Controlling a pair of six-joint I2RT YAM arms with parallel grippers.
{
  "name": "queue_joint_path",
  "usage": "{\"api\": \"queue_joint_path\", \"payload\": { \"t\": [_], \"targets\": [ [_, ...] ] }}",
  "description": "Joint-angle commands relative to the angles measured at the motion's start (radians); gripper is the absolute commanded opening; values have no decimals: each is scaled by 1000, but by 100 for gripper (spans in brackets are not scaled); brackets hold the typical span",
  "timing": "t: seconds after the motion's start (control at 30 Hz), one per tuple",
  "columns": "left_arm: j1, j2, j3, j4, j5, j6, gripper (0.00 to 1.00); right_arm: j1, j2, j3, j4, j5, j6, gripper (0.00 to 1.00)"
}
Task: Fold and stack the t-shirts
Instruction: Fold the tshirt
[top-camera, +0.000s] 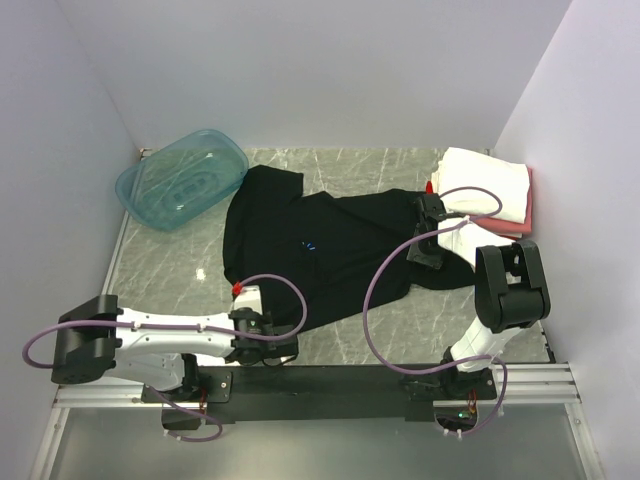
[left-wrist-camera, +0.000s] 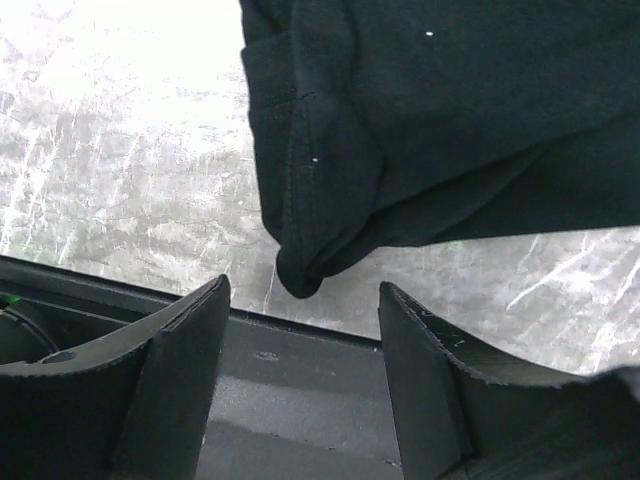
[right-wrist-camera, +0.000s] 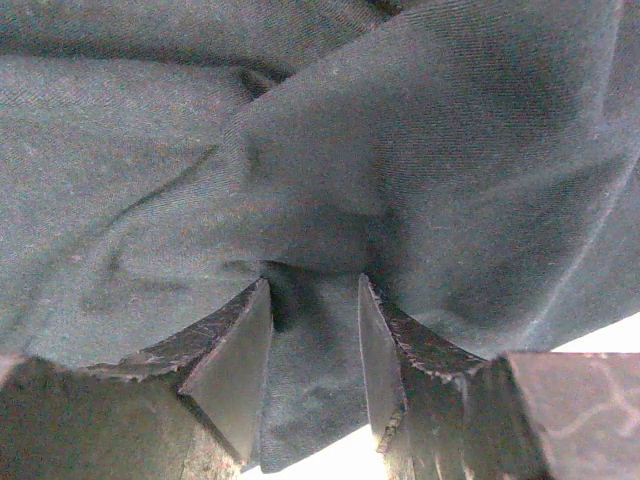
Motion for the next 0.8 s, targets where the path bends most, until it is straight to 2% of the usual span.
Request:
{"api": "queue_joint_path", "payload": {
  "t": [0.0,0.1,0.23,0.33,0.43,0.47,0.53,0.57,0.63,0.67,0.77],
  "targets": [
    [-8,-24,-20,8,-36,-63,65,-16,-4,-29,-26,56,-12,47],
    [-6,-24,-30,60,-37,-49,63,-16,-7,-32,-26,54,-14,47],
    [-3,35,-33,48,-45,-72,62,-16,-17,-37,-25,54,-14,47],
    [-3,60,-47,45,-51,-87,56,-18,-18,-37,-23,54,-15,47],
    [0,54,-61,53,-59,-101,47,-16,-17,-38,-25,54,-15,47],
    [1,53,-63,56,-60,-103,40,-16,-15,-37,-25,57,-14,47],
    [4,57,-61,53,-62,-109,33,-16,-11,-34,-28,63,-14,47],
    [4,62,-61,54,-65,-109,24,-16,-9,-34,-26,63,-14,47],
    [4,77,-50,50,-65,-107,14,-18,-9,-34,-26,63,-14,47],
    [4,82,-47,50,-65,-106,1,-16,-7,-34,-29,63,-14,47],
    [4,100,-24,27,-62,-84,1,-18,-7,-32,-28,63,-14,47]
  ]
}}
